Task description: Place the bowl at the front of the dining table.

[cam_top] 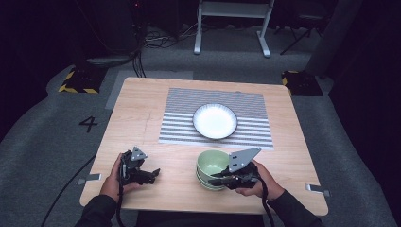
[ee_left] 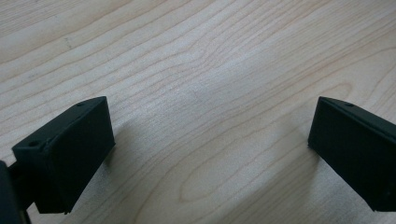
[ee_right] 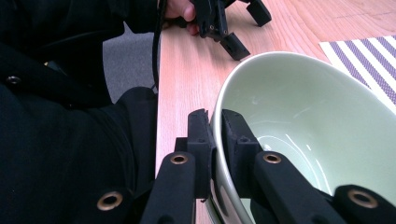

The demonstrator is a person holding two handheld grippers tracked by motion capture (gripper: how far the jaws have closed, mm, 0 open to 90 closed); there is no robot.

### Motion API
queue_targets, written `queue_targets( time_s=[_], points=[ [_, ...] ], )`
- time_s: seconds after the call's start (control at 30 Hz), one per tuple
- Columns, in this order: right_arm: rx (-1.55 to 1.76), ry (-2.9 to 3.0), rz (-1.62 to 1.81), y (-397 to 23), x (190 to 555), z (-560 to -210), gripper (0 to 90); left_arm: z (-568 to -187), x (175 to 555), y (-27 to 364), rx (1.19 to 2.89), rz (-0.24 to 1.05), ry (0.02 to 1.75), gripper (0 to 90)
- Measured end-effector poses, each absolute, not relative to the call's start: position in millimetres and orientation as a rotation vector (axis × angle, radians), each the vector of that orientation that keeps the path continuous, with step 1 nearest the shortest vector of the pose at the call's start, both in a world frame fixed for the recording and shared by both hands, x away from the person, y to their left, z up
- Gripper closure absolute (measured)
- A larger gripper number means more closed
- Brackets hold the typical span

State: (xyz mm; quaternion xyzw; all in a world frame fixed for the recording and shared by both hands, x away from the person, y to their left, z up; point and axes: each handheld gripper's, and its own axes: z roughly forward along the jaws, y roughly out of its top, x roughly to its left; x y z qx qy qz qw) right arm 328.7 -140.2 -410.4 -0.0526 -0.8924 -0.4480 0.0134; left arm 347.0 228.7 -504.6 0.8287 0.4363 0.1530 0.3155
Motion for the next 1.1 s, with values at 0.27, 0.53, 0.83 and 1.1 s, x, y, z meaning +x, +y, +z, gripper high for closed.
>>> queue_targets(
  time_s=[0.27,0.53,0.83,1.1],
  points=[
    [-0.17,-2.77,-1.427,-142.7,328.6,-407.9,82.5,-504.5,347.1,228.8,2.184,0.405,1.148,0.2],
    [-0.196,-2.726,-1.5,-146.7,328.9,-403.9,82.6,-504.7,346.9,228.7,2.182,0.402,1.15,0.2],
    [-0.218,-2.682,-1.608,-147.3,332.4,-393.1,82.5,-504.6,346.9,228.7,2.182,0.402,1.15,0.2],
    [-0.261,-2.686,-1.659,-150.4,336.3,-386.9,82.5,-504.5,347.0,228.9,2.185,0.405,1.148,0.2]
  ],
)
